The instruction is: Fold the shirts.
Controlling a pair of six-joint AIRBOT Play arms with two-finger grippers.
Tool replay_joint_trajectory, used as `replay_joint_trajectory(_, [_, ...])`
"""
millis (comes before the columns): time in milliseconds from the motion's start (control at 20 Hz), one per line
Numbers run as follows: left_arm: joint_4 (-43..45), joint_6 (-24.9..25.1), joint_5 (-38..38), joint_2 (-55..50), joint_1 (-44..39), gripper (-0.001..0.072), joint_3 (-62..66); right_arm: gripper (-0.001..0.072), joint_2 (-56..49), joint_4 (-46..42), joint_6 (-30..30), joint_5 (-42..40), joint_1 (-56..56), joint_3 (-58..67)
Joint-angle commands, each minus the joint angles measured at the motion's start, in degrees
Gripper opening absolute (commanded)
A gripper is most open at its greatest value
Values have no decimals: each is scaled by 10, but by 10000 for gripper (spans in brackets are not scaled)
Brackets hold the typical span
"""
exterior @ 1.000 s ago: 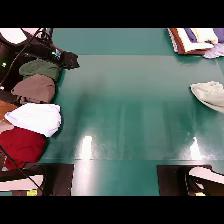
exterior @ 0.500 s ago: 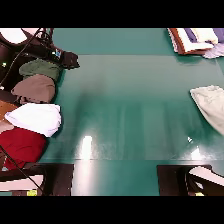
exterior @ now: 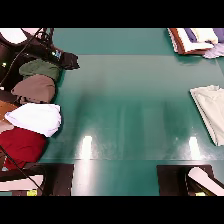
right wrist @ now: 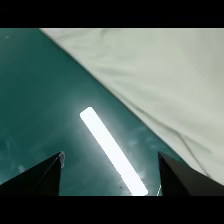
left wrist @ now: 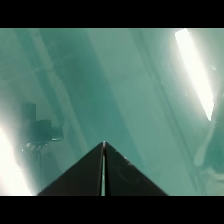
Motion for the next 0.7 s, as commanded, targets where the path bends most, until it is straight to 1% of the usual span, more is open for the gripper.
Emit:
replay_joint_trajectory(0, [0,0,-1,0,0,20,0,441,21,28,5,-17,134,2])
replay_joint_trajectory(50, [0,0,-1,0,0,20,0,280,23,27,4,-23,174,2])
replay_joint_trajectory(100, [0,0,-1,0,0,20,0,139,23,27,4,-29,208,2])
replay_joint_trajectory(150, [0,0,-1,0,0,20,0,15,23,23,4,-36,240,2])
replay_joint_trajectory(350, [0,0,-1,0,0,20,0,14,23,23,-1,-70,319,2])
replay_joint_trajectory(650, [0,0,-1,0,0,20,0,14,23,24,0,-71,334,2])
